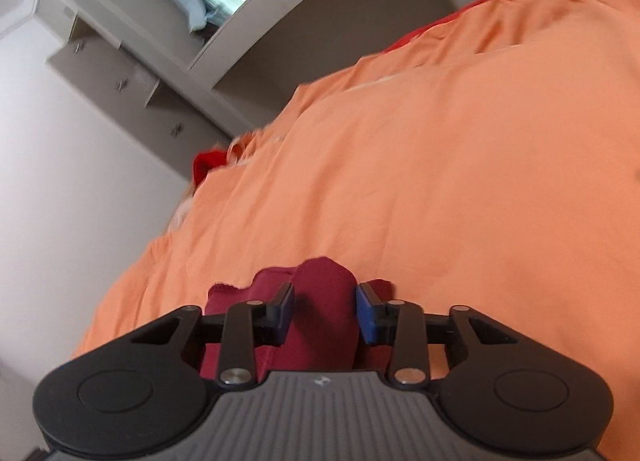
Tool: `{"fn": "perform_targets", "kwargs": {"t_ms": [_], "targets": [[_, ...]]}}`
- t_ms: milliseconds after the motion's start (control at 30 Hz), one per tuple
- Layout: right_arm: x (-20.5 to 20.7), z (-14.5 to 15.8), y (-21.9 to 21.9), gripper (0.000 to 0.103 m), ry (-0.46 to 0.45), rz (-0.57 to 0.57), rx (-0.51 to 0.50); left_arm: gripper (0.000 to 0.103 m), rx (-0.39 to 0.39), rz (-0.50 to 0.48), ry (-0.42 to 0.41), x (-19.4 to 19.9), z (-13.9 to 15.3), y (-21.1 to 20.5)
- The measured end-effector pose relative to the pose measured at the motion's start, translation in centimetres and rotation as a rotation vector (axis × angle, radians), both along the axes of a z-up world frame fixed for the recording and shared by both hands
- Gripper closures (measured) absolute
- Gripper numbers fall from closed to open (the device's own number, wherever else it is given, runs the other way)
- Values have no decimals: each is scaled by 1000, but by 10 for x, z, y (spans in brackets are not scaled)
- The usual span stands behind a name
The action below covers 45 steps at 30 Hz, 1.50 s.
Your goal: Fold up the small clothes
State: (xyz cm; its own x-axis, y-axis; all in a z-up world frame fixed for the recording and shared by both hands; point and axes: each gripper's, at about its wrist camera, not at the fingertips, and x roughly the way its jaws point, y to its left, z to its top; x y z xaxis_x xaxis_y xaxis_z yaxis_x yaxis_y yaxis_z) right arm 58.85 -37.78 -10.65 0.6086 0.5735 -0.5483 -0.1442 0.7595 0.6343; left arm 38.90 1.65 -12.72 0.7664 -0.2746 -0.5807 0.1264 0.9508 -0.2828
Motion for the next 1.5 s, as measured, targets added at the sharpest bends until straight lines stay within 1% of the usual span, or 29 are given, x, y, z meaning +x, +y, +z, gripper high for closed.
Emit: {"fn": "perform_targets", "kwargs": {"t_ms": [33,100,167,200,233,300,400,467,533,633,700,733,833,900,967,1000,1033,1067,1100,1133,1167,1233,1267,1333,1367,1400,1433,1467,1500], "targets": [[2,2,3,82,-16,13,-22,1,0,0,2,0,0,1],[-1,13,8,88,-101,54,-52,1,0,-1,-2,-2,2,2],[-5,24,8,92,-176,49,-36,1,-5,-8,-15,-5,5,2],[-3,26,5,93,-194,33,-21,1,-6,-13,-21,-5,6,2],[-1,24,0,93,-189,18,-7,1,-1,-13,-23,-5,6,2],[4,12,-7,93,-134,-3,4,1,11,-10,-16,-5,4,1],[13,-19,-16,94,-32,-53,-5,1,13,-11,-12,-4,4,-1],[14,-33,-21,92,4,-64,0,1,15,-7,-23,-5,4,-2],[8,-32,-27,85,-22,-100,20,1,17,-3,-35,-7,6,-1],[-15,-5,-37,85,-149,-174,-19,1,14,-4,-42,-9,8,-1],[-31,14,-36,85,-192,-101,10,1,10,6,-48,-10,10,-1],[-41,24,-29,85,-200,-51,4,1,9,13,-55,-11,11,-1],[-69,38,7,85,-195,105,-28,1,6,7,-63,-12,14,-1],[-84,31,26,85,-172,155,-54,1,11,6,-66,-13,15,-3],[-84,13,39,85,-127,155,-79,1,12,5,-62,-14,17,-6],[-79,2,42,88,-96,132,-108,1,10,4,-61,-15,19,-7],[-77,-10,40,101,-62,110,-115,1,9,1,-64,-17,23,-9],[-76,-20,36,103,-42,92,-102,1,13,-3,-72,-20,27,-11],[-76,-25,31,103,-38,86,-64,1,22,-5,-81,-23,31,-13],[-78,-28,26,100,-38,82,-6,1,35,-7,-93,-28,36,-14],[-83,-26,21,94,-50,78,52,1,47,-9,-109,-34,41,-15],[-104,-13,14,44,-107,48,124,1,71,-5,-139,-45,50,-15],[-119,-1,15,38,-146,34,125,1,84,-1,-154,-51,53,-15],[-148,24,16,37,-205,30,70,1,115,15,-167,-60,57,-15],[-166,36,20,35,-211,7,27,1,130,20,-165,-63,59,-17],[-181,45,19,29,-209,-15,11,1,139,24,-162,-65,60,-17],[-200,50,21,22,-209,-31,38,1,145,25,-158,-67,62,-19],[-214,54,22,19,-212,-39,83,1,145,23,-155,-70,64,-21],[-228,58,24,13,-211,-45,110,1,140,19,-153,-72,66,-23]]}}
